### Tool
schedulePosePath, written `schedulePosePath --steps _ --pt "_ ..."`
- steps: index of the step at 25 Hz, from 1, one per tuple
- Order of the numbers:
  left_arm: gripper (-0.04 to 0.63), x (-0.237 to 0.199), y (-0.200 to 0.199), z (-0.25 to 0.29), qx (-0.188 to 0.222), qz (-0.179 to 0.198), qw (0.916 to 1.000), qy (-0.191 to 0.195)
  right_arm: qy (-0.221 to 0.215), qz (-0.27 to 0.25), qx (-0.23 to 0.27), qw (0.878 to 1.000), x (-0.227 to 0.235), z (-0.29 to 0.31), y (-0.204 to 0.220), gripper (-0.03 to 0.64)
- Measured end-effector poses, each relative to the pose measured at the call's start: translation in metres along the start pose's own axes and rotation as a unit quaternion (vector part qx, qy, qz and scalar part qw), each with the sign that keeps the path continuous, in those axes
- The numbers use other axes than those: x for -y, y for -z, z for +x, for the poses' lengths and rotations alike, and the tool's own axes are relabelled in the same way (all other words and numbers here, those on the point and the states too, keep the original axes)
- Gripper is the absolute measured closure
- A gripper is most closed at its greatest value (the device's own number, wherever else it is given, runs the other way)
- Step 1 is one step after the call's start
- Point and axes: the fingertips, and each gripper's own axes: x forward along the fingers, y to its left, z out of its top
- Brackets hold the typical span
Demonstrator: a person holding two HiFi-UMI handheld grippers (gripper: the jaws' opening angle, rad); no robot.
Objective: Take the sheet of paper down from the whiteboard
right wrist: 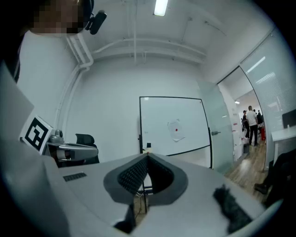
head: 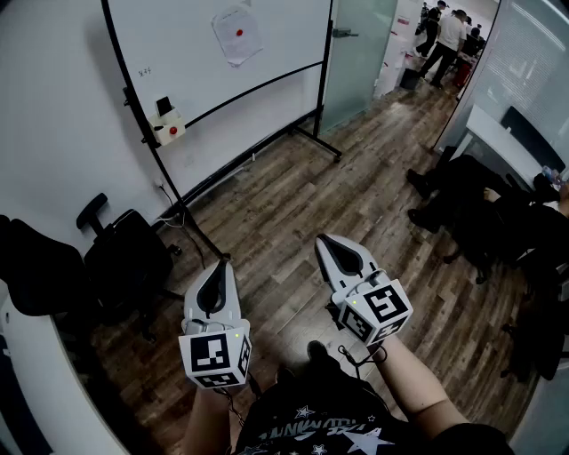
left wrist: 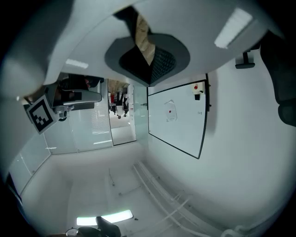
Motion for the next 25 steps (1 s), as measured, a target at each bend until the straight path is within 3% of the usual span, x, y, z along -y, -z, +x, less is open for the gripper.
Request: schedulePosePath --steps 19,25 --pt "0.588 -0.006 0.01 -0.028 0.005 -0.007 1.0 0.002 -0.004 0.004 0.011 1.0 -0.023 -0.011 0.004 0.601" --pt "0.588 -0.021 0.008 -0.023 0.013 -0.021 0.9997 0.001 -0.025 0.003 0.007 1.0 -0.03 -0.001 0.006 0.6"
